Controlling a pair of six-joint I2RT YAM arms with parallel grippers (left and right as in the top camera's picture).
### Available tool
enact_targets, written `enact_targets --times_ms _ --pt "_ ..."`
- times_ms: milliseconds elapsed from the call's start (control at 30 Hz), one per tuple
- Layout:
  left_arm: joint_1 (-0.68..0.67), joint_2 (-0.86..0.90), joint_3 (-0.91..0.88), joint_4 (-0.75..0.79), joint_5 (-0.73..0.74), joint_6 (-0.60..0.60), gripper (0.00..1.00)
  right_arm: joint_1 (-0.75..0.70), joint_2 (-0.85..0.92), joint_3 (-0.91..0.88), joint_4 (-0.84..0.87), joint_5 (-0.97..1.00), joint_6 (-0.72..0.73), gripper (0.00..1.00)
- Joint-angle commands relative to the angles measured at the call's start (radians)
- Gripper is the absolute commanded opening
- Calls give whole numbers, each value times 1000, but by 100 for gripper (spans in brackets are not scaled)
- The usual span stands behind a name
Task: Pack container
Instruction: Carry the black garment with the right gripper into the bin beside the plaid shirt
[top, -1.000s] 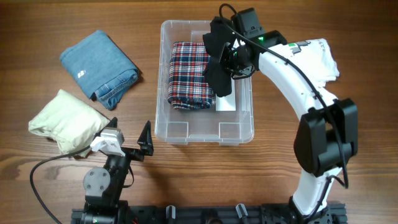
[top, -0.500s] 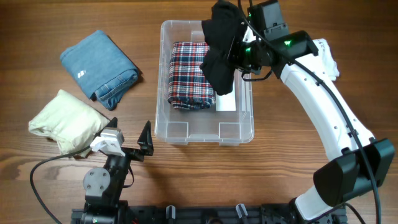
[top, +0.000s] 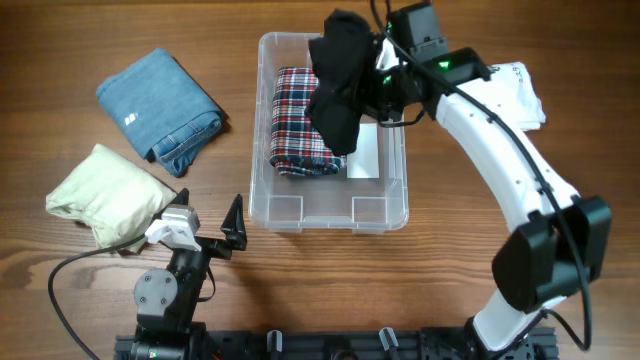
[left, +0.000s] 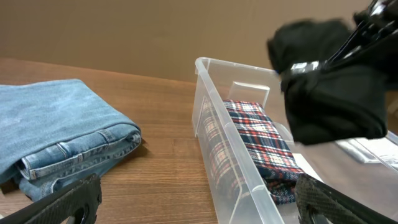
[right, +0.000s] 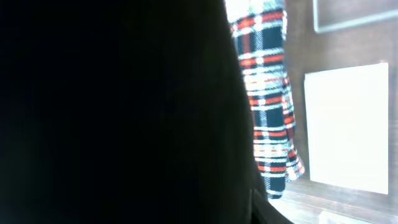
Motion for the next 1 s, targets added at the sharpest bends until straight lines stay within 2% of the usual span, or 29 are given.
enact_targets --times_ms 0,100,200,433,567,700,867,967 --pt "-5 5 -8 3 8 17 100 10 41 -3 -28 36 18 67" --pt "-5 5 -8 3 8 16 100 10 48 -3 -63 87 16 86" --pt "-5 5 -8 3 8 16 100 10 48 -3 -82 126 16 91" --pt "-5 5 -8 3 8 16 100 10 39 23 -120 217 3 93" --pt "-5 5 -8 3 8 16 100 10 5 83 -192 326 -19 93" --pt "-5 5 -8 3 8 16 100 13 -9 160 -260 356 -69 93" --pt "-5 5 -8 3 8 16 100 60 -5 156 -262 406 -93 93" --pt "-5 5 -8 3 8 16 100 106 11 126 -204 441 -93 91"
